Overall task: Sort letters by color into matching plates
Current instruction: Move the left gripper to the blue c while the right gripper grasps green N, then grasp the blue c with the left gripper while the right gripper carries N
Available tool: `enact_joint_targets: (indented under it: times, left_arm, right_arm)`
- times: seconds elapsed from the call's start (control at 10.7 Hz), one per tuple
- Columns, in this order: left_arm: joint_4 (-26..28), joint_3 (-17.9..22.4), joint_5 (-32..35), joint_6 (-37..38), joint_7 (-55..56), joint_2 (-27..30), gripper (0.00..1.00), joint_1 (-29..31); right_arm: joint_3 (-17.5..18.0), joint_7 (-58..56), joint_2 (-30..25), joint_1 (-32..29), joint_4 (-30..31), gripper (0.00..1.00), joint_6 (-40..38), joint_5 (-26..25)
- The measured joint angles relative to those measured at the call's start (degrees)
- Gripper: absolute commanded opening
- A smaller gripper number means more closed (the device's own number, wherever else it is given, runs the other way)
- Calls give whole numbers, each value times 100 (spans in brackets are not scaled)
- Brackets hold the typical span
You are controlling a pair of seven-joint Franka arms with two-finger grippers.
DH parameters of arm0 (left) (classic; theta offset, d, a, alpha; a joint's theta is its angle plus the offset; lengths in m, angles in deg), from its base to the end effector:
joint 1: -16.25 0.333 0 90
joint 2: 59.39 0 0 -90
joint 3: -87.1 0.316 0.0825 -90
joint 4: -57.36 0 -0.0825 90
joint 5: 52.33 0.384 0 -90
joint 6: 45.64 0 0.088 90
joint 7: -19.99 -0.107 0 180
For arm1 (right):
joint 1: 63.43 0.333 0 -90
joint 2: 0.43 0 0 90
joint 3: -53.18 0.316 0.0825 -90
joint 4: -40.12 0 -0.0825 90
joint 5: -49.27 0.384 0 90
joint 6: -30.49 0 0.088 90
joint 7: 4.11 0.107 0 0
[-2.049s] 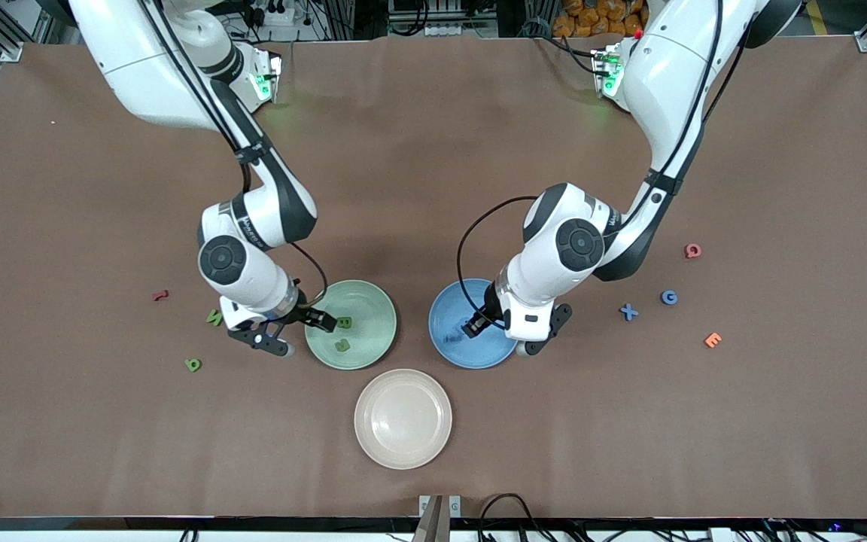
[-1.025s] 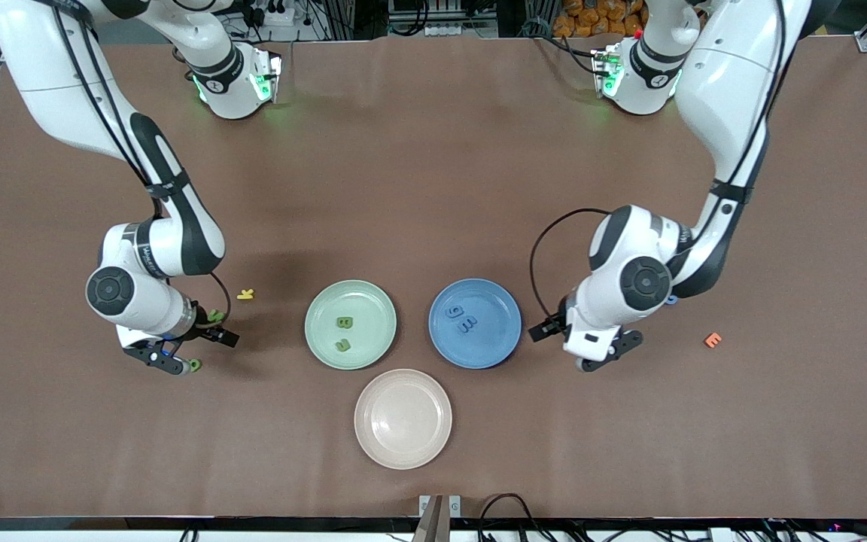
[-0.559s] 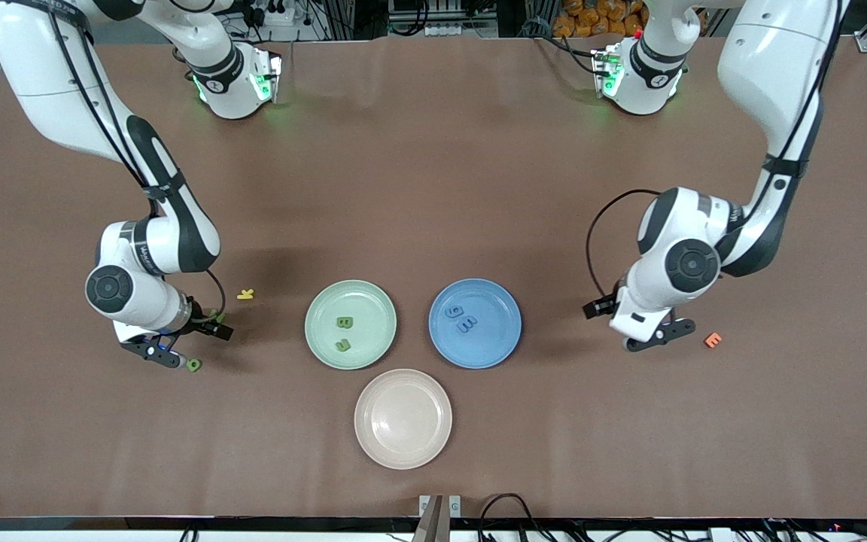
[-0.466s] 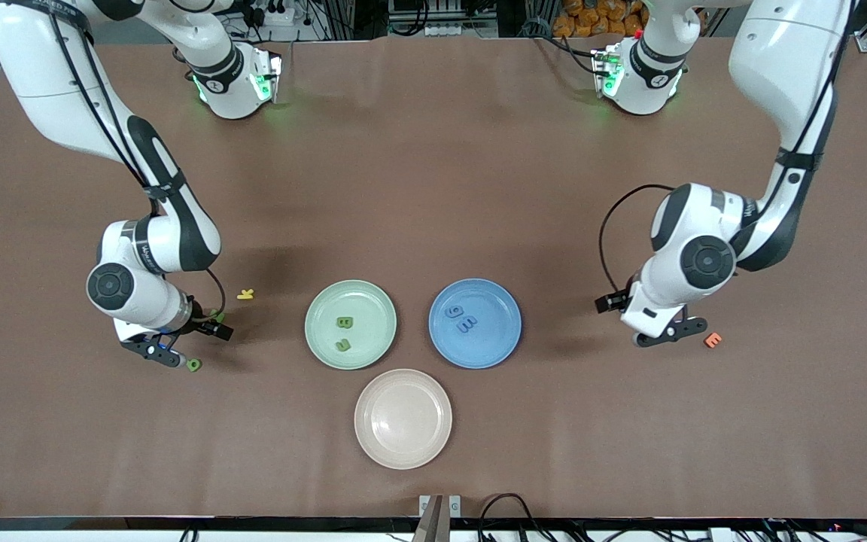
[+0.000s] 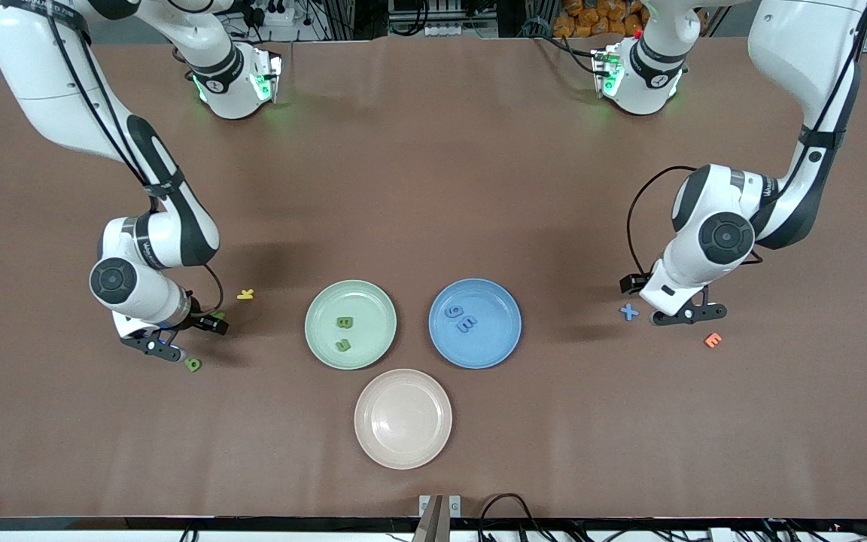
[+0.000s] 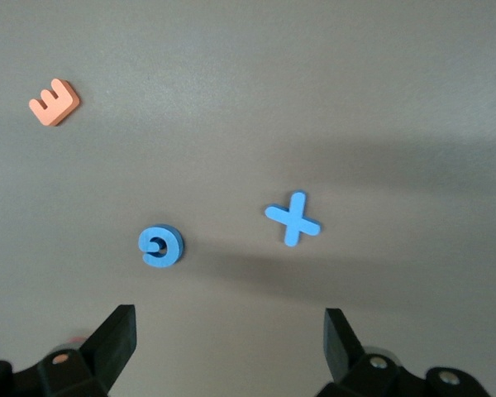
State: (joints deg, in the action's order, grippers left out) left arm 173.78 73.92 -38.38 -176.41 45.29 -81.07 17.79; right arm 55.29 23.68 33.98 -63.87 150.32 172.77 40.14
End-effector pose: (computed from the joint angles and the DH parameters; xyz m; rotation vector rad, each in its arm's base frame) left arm 0.5757 -0.1102 0.2537 -3.0166 -0.1199 0.1169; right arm 0.6196 0.0181 0.1715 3.0174 -0.5084 -0.0291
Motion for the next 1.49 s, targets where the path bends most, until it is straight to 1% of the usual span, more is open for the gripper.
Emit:
enact_joint_targets:
  times: [0.28, 0.37, 0.47, 0.56, 0.75, 0.84, 1.12, 1.21, 1.3, 1.49]
  left_arm:
    - [745, 3, 10, -1112, -748, 102, 100, 536]
    - [903, 2, 10, -1332, -968, 106, 100, 693]
    - [991, 1, 10, -1433, -1110, 107, 100, 799]
    - [1041, 0, 10, -1497, -1193, 103, 100, 845]
    - [1113, -1, 10, -1659, -1202, 44, 100, 863]
    - [1129, 0, 10, -1804, -1202, -36, 100, 915]
    - [1061, 11, 10, -2085, -1204, -363, 100, 1095]
    - [1004, 12, 10, -2098, -1204, -451, 100, 1105]
    - [934, 11, 10, -2100, -1204, -530, 100, 1104]
    - [815, -2, 10, -2102, -1204, -620, 100, 1091]
  right_arm:
    - [22, -23, -80, -14, 128, 82, 97, -5]
    - [36, -24, -98, -14, 152, 82, 106, -6]
    - [52, -24, -107, -14, 158, 80, 108, -6]
    - [67, -24, -114, -13, 167, 76, 111, -6]
    - [75, -25, -120, -13, 254, 64, 226, -6]
    - [75, -25, -126, -14, 302, 61, 310, -6]
    - [109, -27, -180, -15, 375, 60, 349, -6]
    - [109, -27, -206, -16, 413, 57, 349, -6]
    - [109, -27, -241, -17, 464, 51, 349, -6]
    - [110, -27, -278, -18, 501, 43, 350, -6]
